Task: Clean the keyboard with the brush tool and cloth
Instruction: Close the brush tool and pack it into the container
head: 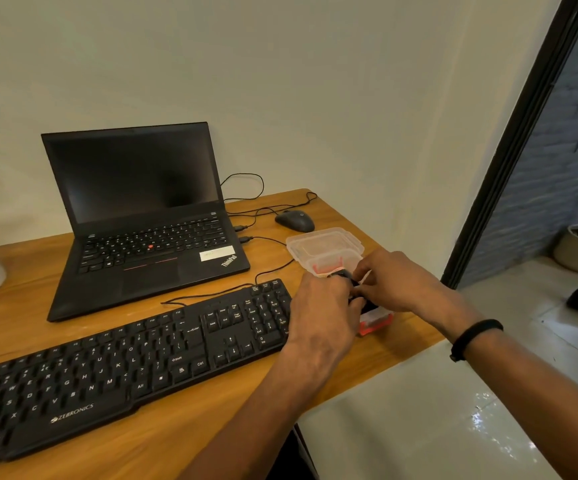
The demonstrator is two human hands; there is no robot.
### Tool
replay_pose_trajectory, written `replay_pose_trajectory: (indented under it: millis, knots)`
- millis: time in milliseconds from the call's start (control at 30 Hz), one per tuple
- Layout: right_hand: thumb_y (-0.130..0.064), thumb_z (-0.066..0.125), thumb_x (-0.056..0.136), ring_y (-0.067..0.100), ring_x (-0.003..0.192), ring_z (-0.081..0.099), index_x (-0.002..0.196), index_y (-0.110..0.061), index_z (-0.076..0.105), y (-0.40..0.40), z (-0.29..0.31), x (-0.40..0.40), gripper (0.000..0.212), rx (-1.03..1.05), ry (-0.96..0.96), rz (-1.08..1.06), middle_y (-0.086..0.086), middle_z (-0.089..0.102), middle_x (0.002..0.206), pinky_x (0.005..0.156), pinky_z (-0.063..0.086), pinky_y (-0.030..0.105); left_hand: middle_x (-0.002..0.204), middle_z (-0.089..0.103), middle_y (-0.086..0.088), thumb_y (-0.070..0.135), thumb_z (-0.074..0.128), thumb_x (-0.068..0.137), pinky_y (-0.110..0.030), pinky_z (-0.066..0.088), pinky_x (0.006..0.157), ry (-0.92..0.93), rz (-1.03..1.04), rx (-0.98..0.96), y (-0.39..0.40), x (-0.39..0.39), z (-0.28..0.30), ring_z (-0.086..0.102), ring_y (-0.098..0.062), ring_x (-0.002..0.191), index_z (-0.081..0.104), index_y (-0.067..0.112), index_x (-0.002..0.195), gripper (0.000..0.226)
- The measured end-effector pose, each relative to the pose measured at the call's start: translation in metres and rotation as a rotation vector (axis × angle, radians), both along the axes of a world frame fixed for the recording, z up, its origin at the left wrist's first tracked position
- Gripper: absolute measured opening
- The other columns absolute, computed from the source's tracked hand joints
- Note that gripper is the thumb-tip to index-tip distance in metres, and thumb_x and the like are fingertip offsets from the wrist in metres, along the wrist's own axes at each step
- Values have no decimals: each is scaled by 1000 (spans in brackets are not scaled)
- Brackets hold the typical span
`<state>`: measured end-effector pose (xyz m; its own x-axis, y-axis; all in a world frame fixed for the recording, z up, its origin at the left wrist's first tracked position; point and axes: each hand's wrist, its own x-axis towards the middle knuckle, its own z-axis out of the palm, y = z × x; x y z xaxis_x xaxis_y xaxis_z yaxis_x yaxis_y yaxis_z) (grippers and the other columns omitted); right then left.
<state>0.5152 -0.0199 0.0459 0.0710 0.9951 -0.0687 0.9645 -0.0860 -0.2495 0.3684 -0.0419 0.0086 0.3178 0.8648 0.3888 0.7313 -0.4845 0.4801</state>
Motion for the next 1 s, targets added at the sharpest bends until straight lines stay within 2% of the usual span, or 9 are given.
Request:
replay_pose_trajectory:
  millis: [200, 367, 467, 533, 667, 733, 833, 933, 1000]
  knots:
    - [-26, 71, 94, 22, 89, 70, 117, -19, 73, 8, -7, -1, 24, 2, -142, 24, 6, 72, 106, 84, 62, 40, 99, 69, -5, 37, 65, 98, -27, 48, 70, -38, 0, 8, 3, -3, -4, 61, -20, 95, 80, 22, 106, 23]
    - [-25, 69, 94, 22, 83, 69, 118, -19, 70, 9, -11, -4, 25, 15, -179, 12, 6, 69, 103, 81, 62, 39, 95, 68, -3, 37, 64, 99, -30, 55, 75, -60, -12, -2, 8, -2, -13, 58, -19, 95, 81, 23, 102, 23]
    - [-23, 68, 93, 23, 81, 68, 118, -17, 70, 6, -10, -7, 25, 34, -177, -5, 7, 68, 102, 80, 62, 40, 96, 67, -4, 38, 61, 101, -30, 51, 75, -49, -17, -8, 8, -3, -17, 54, -19, 99, 80, 23, 103, 25]
    - [-21, 68, 93, 22, 79, 65, 114, -17, 70, 1, -9, -12, 21, 54, -178, -15, 8, 66, 100, 77, 61, 39, 95, 69, -3, 36, 62, 100, -34, 54, 76, -54, -28, 12, 7, -5, -17, 55, -20, 98, 80, 22, 102, 23]
    - [-17, 68, 94, 21, 75, 59, 110, -19, 70, -11, -1, -31, 16, 209, -183, -5, 8, 68, 102, 71, 59, 36, 104, 72, 7, 34, 61, 96, -37, 57, 83, -93, -74, 64, 7, -21, -20, 62, -13, 99, 77, 25, 105, 20]
    - [-17, 66, 96, 22, 83, 63, 115, -20, 71, -14, 2, -45, 20, 259, -146, 40, 7, 71, 106, 69, 54, 32, 105, 71, 10, 33, 59, 96, -36, 56, 84, -99, -73, 76, 6, -35, -22, 63, -11, 99, 76, 26, 104, 21]
    - [-13, 70, 93, 25, 104, 67, 128, -22, 67, -15, 2, -63, 36, 307, -125, 98, 6, 71, 121, 76, 52, 30, 108, 72, 11, 31, 60, 97, -34, 54, 88, -89, -24, 144, 2, -59, -22, 61, -12, 103, 76, 25, 107, 20]
    - [-16, 65, 97, 24, 108, 67, 126, -19, 70, -12, 3, -74, 29, 388, -72, 150, 7, 72, 122, 81, 53, 29, 118, 73, 11, 40, 63, 99, -32, 52, 96, -95, 25, 99, 1, -78, -18, 57, -11, 117, 74, 27, 120, 27]
    - [-17, 63, 98, 26, 108, 67, 122, -14, 72, 1, 7, -72, 25, 408, -21, 151, 10, 72, 120, 87, 56, 35, 117, 74, 8, 41, 63, 99, -33, 56, 95, -114, 41, 65, 8, -85, -16, 61, -9, 114, 73, 25, 123, 30]
